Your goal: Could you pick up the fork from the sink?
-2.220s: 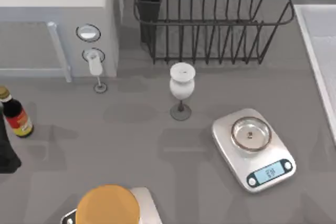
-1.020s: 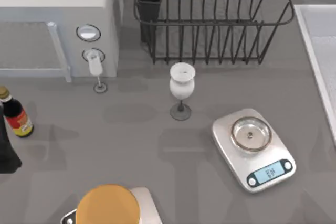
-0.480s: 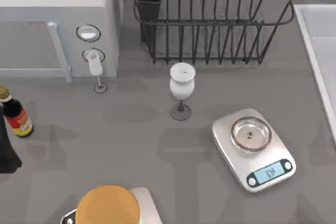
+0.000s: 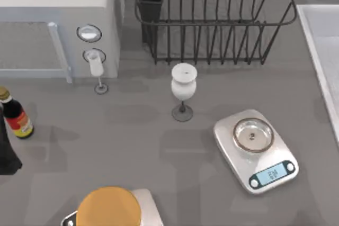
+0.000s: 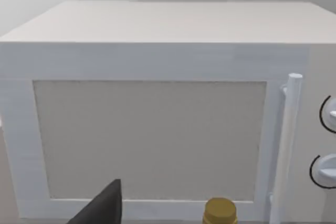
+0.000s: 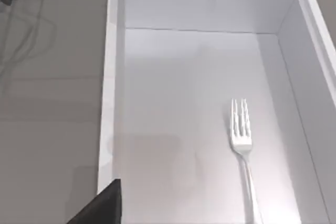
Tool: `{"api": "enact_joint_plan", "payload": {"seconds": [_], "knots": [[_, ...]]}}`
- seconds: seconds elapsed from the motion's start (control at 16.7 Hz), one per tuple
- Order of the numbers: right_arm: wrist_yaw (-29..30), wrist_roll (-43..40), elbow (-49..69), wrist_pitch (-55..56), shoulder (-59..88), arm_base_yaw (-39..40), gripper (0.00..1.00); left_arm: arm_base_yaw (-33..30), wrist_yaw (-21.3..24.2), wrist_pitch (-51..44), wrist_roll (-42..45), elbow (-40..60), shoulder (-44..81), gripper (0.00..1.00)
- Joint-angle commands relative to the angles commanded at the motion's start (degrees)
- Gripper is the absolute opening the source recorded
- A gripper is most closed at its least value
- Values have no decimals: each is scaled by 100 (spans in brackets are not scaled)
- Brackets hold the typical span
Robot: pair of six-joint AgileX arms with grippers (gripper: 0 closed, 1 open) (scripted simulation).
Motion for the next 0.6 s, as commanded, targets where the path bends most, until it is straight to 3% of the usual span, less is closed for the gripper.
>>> {"api": "enact_joint_plan", "payload": {"seconds": [0.6], "knots": [[12, -796, 5303, -3118, 6402, -851, 100, 0, 0, 0, 0, 0, 0, 100]]}}
